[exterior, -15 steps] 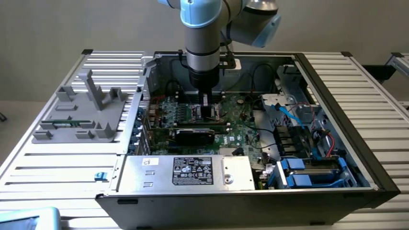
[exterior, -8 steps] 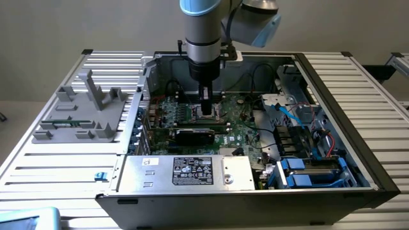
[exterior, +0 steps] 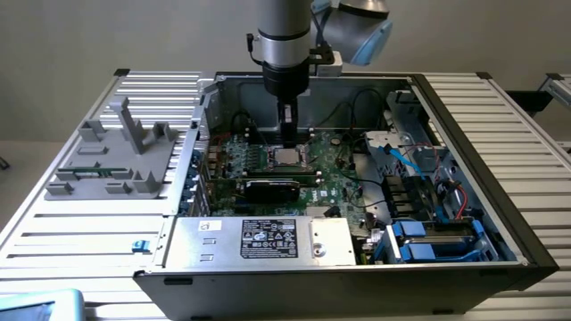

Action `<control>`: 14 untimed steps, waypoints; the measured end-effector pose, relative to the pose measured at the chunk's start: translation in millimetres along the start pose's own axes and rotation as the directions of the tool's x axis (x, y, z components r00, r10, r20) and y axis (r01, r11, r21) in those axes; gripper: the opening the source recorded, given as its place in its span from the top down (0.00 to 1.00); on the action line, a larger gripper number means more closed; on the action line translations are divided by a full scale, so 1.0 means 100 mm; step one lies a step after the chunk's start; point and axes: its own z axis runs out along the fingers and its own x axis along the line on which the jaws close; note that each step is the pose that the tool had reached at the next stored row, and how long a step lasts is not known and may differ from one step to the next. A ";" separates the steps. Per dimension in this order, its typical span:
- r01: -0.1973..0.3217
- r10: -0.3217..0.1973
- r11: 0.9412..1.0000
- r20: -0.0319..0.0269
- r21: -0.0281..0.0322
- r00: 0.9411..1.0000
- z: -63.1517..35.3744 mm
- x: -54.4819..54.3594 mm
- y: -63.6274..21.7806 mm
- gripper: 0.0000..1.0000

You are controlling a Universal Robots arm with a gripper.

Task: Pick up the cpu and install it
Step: 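Place the cpu into insertion slot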

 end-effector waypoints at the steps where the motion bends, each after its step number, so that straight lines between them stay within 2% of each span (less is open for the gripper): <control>1: 0.000 0.000 1.000 0.000 0.000 1.000 -0.032 0.00 0.003 0.36; 6: 0.000 0.000 1.000 0.000 0.001 1.000 -0.165 0.00 0.029 0.36; 14: 0.000 0.000 1.000 -0.001 0.002 1.000 -0.166 0.00 0.030 0.36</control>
